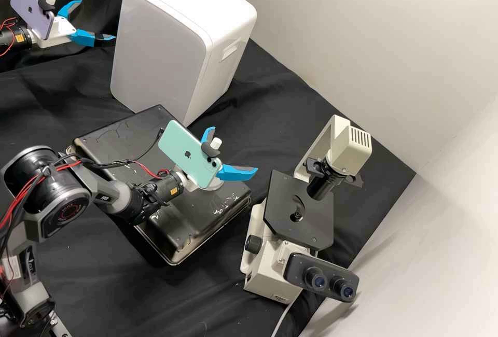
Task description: Place the petri dish on the microscope
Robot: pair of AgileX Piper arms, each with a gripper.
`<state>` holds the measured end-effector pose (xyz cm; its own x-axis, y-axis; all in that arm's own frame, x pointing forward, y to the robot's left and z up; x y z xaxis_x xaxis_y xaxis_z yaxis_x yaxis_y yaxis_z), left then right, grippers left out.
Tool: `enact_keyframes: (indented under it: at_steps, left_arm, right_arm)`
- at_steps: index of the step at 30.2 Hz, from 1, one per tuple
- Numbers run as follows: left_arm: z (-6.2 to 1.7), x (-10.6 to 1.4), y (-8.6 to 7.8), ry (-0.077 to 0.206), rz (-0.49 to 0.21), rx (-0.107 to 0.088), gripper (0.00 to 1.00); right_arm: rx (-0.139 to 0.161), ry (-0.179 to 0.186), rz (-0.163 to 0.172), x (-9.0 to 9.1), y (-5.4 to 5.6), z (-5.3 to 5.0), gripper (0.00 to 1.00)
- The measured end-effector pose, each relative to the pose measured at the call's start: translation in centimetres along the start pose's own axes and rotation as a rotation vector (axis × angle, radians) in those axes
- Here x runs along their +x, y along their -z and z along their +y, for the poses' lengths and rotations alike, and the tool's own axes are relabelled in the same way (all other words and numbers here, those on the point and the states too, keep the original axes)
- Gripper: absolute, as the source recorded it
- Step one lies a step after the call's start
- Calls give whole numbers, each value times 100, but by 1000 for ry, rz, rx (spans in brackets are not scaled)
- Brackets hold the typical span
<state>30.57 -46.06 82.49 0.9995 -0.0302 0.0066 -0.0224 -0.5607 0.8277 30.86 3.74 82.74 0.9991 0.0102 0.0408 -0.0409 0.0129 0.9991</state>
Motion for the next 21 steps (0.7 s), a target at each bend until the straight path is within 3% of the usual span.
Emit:
enact_keyframes:
  at_steps: [12,16,21]
  left_arm:
    - [-2,-4,-1,-2,-2,1,100]
    - [-78,-77,-16,19,-16,8,100]
    - [-166,-272,-99,54,-67,22,100]
  right_arm:
    - [0,0,0,0,0,0,100]
    - [0,0,0,0,0,0,100]
    - [0,0,0,0,0,0,100]
